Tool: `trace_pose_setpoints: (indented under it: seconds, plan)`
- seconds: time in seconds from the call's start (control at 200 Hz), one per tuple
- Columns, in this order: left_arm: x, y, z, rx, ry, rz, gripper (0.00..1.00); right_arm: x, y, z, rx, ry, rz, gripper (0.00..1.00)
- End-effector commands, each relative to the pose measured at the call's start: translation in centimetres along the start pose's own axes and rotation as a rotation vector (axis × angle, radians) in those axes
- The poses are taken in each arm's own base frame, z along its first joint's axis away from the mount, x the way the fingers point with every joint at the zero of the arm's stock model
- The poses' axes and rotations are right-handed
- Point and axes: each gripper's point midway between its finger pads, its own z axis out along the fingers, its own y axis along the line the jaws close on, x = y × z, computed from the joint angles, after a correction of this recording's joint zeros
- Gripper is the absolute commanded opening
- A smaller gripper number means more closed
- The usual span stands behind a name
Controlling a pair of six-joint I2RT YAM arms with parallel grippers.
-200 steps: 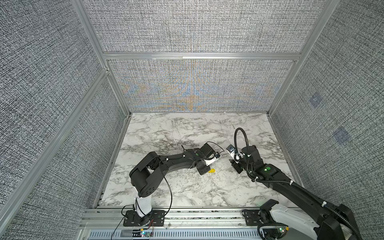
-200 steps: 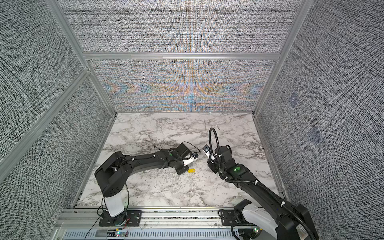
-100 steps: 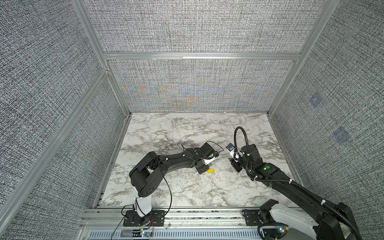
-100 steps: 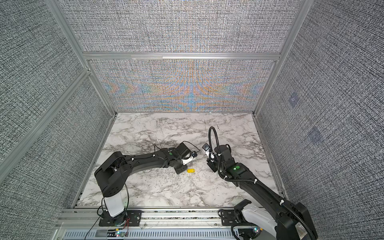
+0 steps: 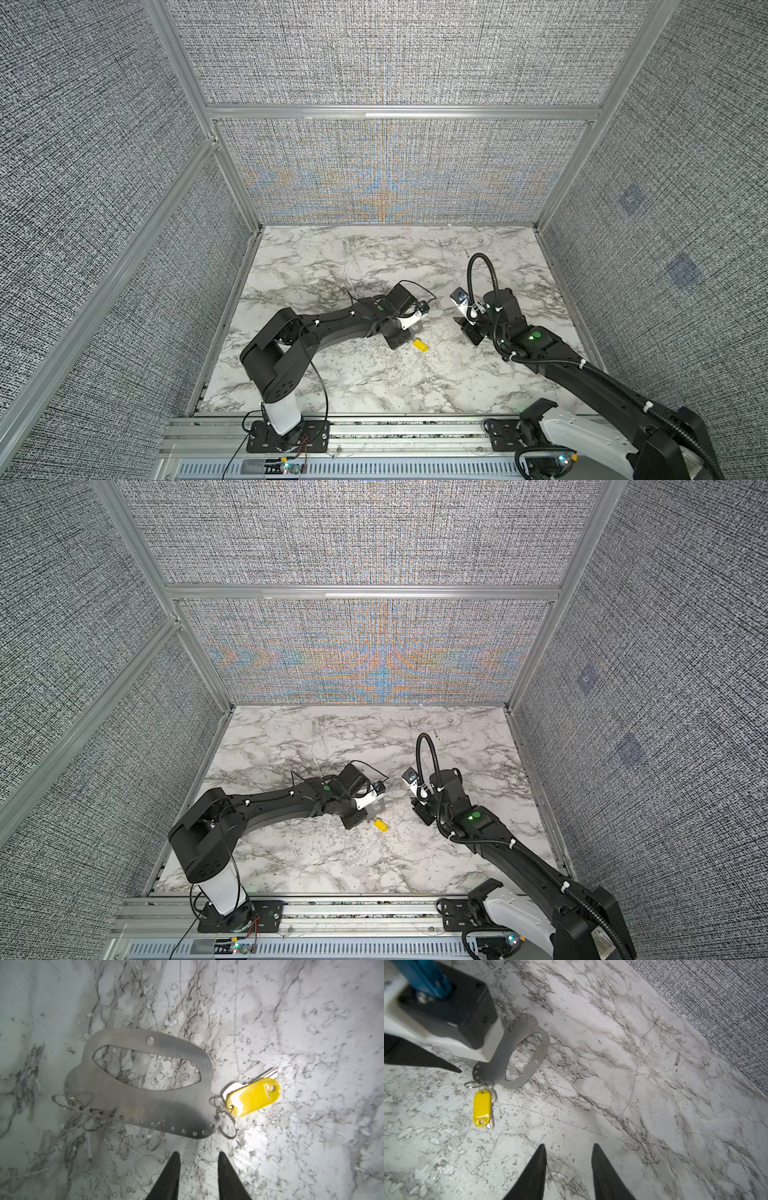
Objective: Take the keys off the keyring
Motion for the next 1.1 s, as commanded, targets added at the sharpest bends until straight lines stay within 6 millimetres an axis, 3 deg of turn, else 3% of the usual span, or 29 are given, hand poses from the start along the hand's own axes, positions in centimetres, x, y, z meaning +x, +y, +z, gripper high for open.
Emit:
trace_pose_setpoints:
  seconds: [0.0, 0.24, 0.475, 0.815, 1.096]
  plan:
    - [-1.8, -0.9, -0.8, 0.084, -0.106, -0.002, 0.35, -0.3, 1.9, 0.2, -0.102, -0.039, -0.066, 0.38]
    - [-0.7, -0.7, -0.6, 0.058, -0.116, 0.03, 0.36, -0.3, 2.9, 0.8, -0.152, -0.059, -0.106, 0.37]
    - [-1.3, -1.4, -1.4, 0.036, -0.203, 0.113, 0.39, -0.7, 1.9, 0.6, -0.094, -0.071, -0.119, 0.37]
    - [-1.6, -2.8, -0.4, 0.037, -0.168, 0.112, 0.42, -0.9, 0.8, -0.3, -0.035, -0.063, -0.13, 0.37]
    - [-1.3, -1.9, 1.0, -0.016, -0.069, 0.088, 0.42, -1.1, 0.2, -0.7, 0.012, -0.089, -0.123, 0.36]
